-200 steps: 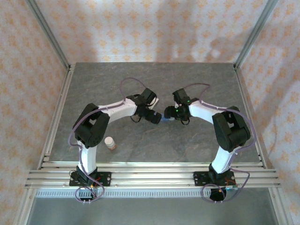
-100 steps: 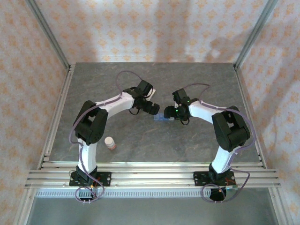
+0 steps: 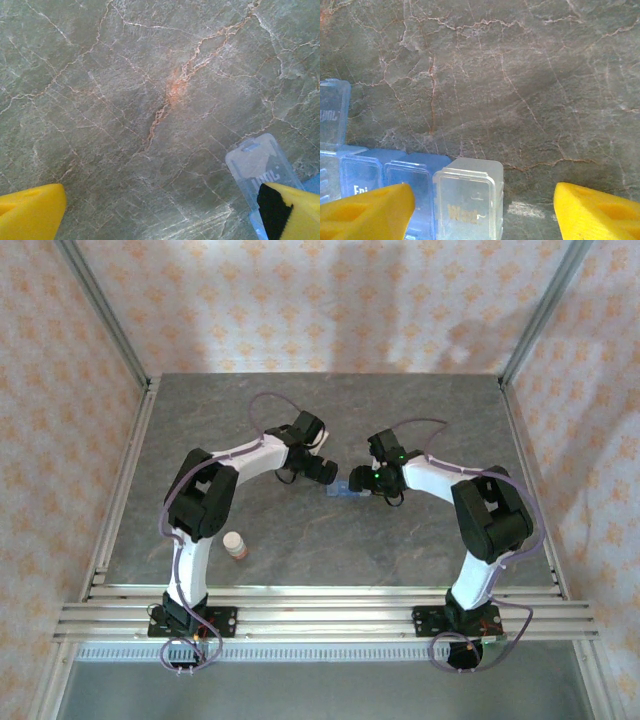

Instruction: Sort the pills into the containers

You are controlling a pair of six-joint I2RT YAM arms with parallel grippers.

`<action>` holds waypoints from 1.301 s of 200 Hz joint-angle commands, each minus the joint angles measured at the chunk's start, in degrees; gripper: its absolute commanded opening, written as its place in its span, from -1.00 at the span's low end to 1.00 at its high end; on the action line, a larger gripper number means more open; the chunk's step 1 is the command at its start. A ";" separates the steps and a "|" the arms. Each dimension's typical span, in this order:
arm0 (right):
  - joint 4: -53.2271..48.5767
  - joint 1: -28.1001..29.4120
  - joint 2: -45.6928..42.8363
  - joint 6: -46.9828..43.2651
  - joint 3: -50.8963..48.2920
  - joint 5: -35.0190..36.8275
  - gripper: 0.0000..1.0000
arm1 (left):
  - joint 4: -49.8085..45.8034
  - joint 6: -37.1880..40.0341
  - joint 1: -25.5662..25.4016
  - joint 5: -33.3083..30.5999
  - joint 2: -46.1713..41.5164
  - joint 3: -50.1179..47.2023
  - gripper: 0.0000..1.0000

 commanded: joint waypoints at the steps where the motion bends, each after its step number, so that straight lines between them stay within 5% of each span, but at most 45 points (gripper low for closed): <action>1: -3.01 -0.04 3.06 0.38 -2.15 1.38 0.49 | -0.39 -0.98 0.38 -1.00 0.67 1.43 0.99; 170: -8.21 -0.03 -4.66 0.96 9.68 -1.53 0.53 | 4.62 -4.12 1.43 -8.57 -19.29 -5.64 1.00; 214: -8.85 4.00 -6.49 0.91 11.25 -2.92 0.51 | 5.46 -3.53 6.56 -12.00 -22.73 -8.14 1.00; 260: -11.20 13.76 -5.79 -0.20 15.51 -1.86 0.49 | 6.47 -7.36 15.25 -8.82 -22.85 -8.74 1.00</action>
